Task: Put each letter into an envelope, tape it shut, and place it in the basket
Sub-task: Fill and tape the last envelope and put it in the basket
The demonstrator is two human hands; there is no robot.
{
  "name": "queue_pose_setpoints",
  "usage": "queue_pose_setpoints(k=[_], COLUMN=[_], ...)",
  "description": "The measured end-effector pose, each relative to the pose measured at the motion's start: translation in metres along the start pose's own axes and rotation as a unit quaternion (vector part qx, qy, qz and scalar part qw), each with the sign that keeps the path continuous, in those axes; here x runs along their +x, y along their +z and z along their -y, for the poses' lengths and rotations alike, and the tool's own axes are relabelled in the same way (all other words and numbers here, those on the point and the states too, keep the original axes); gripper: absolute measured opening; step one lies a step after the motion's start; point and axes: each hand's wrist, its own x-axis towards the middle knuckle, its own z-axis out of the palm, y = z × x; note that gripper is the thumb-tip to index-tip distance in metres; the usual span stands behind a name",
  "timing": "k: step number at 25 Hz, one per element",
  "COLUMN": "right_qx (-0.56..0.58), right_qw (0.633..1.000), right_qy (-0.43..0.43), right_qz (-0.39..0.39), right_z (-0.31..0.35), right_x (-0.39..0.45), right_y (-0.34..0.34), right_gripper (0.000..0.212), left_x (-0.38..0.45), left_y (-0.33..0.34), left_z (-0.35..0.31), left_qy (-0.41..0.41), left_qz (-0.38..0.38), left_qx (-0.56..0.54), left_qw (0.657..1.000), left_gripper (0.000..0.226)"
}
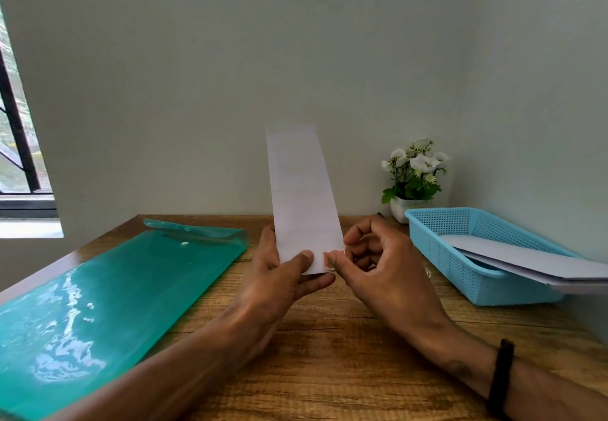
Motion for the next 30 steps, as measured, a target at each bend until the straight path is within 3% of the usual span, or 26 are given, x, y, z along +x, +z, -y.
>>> queue_pose_setpoints(k=[13,17,22,30], right_qx=[-0.025,-0.036,-0.052,-0.079], right_qw=[0.999,0.999,0.998,0.996], right_qy=[-0.029,-0.027,-0.039,-0.045], right_qz=[0.007,0.006,0.013,-0.004], right_z=[0.0043,0.0036,0.0034,0.0047], right_x=[-0.0007,-0.0004,-0.0013,-0.0017], right_y=[-0.002,-0.0015,-0.0006,-0.0012], right_gripper=[0.029,0.03,0.034,0.035], left_x=[-0.004,-0.0046,-0.0057,-0.0033], left_y=[0.0028,0.0026,0.0029,0.0007], left_z=[-0.0035,-0.004,-0.0024,-0.0021], left_qy=[0.013,0.016,0.028,0.045], left_qz=[0.004,0.002,-0.015,-0.052], left_qx=[0.036,0.044,0.096,0.119], left_qw=[0.999,0.999,0.995,0.991], left_gripper=[0.042,0.045,0.067,0.067])
